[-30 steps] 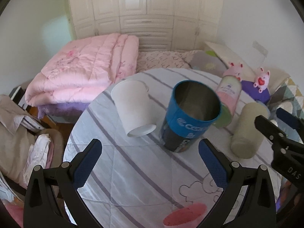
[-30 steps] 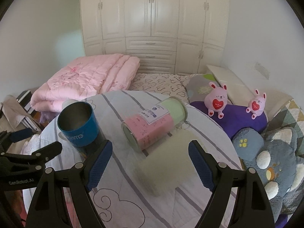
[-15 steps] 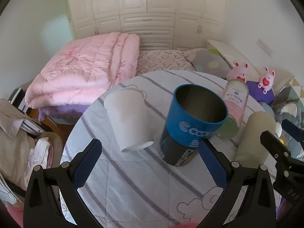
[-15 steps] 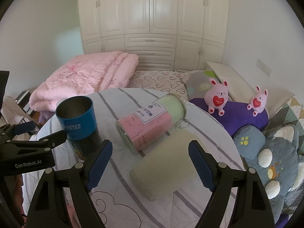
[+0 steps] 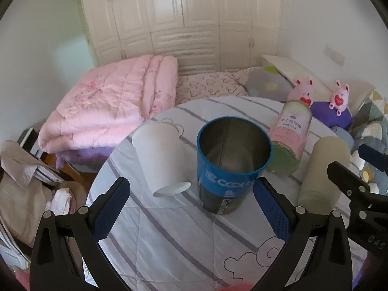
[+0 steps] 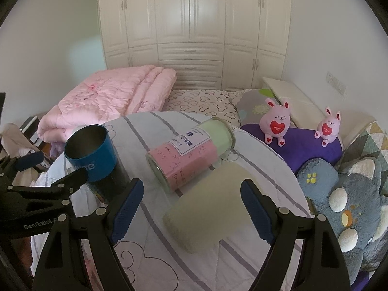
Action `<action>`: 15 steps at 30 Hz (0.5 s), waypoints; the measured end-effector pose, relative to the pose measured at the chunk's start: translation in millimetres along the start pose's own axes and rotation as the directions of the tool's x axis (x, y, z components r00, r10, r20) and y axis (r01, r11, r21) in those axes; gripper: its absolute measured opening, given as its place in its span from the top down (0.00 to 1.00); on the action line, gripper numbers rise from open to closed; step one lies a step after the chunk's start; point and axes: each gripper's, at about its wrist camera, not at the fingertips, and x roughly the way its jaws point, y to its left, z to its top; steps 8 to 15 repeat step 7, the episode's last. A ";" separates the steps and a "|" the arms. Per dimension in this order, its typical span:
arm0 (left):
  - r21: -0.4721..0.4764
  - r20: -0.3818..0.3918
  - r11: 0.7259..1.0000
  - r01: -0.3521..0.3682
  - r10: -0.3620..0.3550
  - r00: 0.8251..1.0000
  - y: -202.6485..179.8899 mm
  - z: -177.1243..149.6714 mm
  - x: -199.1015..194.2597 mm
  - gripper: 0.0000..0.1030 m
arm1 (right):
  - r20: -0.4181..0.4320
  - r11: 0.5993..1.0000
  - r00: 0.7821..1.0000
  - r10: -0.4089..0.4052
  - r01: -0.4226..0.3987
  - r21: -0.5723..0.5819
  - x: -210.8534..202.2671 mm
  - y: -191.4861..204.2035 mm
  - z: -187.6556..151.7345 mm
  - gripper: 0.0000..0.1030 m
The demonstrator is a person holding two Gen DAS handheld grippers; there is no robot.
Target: Flip cup upright
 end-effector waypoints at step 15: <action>0.009 -0.002 1.000 0.027 -0.027 1.000 -2.0 1.7 -4.4 0.00 | 0.007 1.000 1.000 0.000 0.000 0.002 -3.1 -0.8 -0.6 0.19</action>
